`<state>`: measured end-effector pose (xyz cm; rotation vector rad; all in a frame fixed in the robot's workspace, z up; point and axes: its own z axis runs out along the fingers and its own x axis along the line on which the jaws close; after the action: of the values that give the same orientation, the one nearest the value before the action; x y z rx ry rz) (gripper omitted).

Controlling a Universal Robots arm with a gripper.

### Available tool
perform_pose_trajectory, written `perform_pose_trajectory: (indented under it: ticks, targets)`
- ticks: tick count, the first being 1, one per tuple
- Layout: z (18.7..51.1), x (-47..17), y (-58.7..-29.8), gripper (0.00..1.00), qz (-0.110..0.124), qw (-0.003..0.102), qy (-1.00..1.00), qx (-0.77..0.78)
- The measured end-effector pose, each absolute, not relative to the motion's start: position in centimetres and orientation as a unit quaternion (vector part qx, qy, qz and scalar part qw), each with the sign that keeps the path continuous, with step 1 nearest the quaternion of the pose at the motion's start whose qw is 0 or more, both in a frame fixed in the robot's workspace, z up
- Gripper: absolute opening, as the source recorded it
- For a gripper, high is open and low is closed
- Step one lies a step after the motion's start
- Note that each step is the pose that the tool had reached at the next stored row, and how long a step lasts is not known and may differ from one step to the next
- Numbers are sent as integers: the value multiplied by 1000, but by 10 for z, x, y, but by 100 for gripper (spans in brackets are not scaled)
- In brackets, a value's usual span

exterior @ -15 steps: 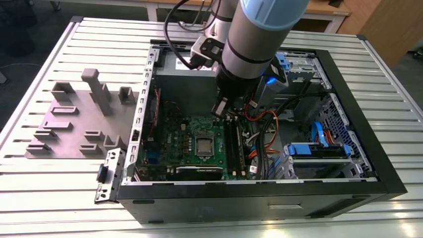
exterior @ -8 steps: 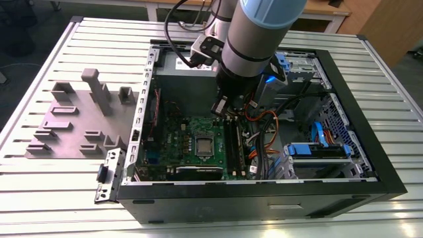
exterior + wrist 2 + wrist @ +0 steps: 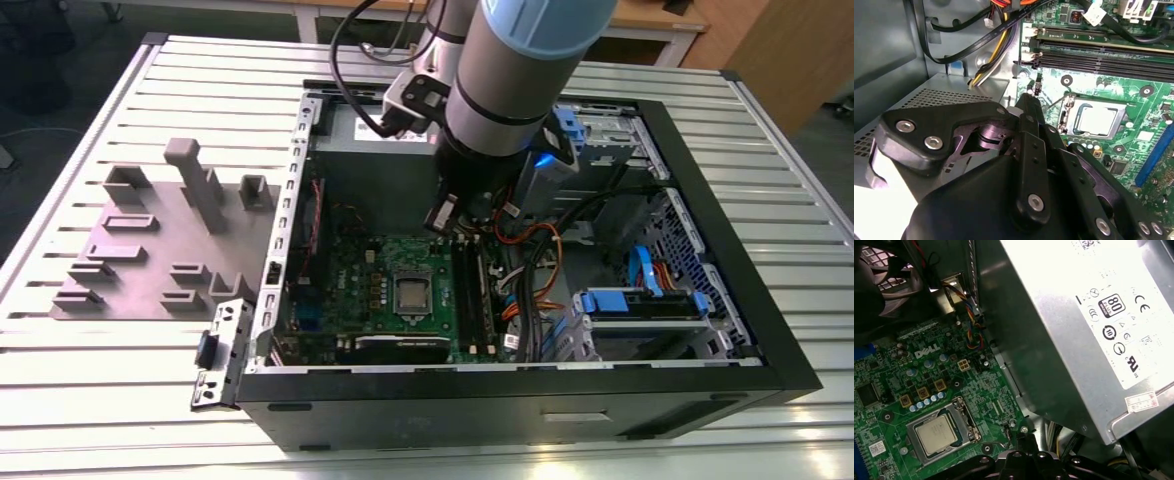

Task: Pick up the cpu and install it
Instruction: 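Install the first cpu locking lever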

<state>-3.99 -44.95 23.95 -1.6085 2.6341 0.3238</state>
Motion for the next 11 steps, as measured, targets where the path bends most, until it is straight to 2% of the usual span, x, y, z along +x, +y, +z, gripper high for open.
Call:
perform_pose_trajectory:
  ticks: [11]
  targets:
    - [240, -42, -457, 11, 104, 19, 848, -520]
